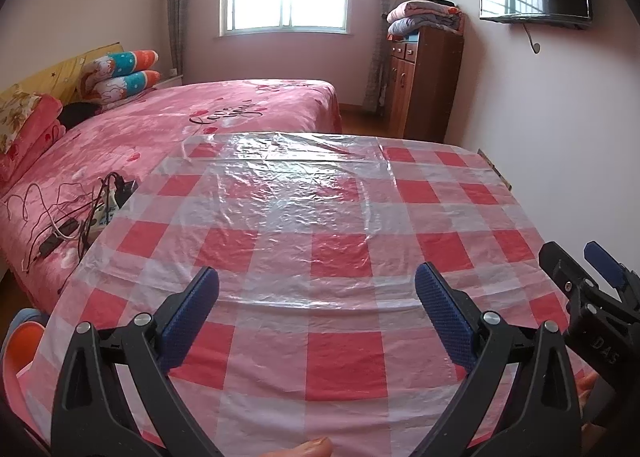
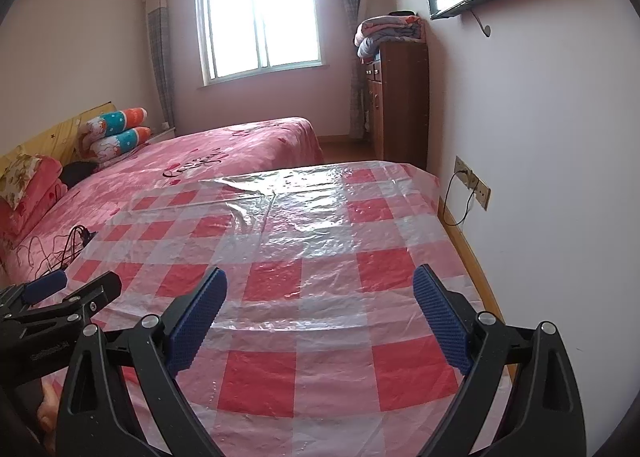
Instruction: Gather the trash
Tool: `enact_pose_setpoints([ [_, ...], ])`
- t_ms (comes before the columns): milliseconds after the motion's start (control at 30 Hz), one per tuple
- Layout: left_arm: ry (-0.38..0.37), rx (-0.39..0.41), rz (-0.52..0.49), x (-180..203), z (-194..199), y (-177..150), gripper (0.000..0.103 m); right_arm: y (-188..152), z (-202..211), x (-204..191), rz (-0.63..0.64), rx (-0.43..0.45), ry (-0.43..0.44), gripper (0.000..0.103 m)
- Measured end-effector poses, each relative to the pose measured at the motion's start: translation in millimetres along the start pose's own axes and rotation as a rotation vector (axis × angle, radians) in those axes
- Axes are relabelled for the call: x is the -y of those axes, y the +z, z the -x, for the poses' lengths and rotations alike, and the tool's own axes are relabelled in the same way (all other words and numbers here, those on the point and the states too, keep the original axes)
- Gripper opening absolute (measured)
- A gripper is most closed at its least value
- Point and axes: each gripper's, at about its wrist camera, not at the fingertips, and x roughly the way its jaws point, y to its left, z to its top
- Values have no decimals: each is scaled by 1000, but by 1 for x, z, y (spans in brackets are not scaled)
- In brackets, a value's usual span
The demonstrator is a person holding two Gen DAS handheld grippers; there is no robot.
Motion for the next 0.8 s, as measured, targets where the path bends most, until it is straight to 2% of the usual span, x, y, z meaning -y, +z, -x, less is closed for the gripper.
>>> enact_pose_setpoints([
  [800,9,5,14,-6,-2,-2,99,-4,-5,-11,36,-14,7,93],
])
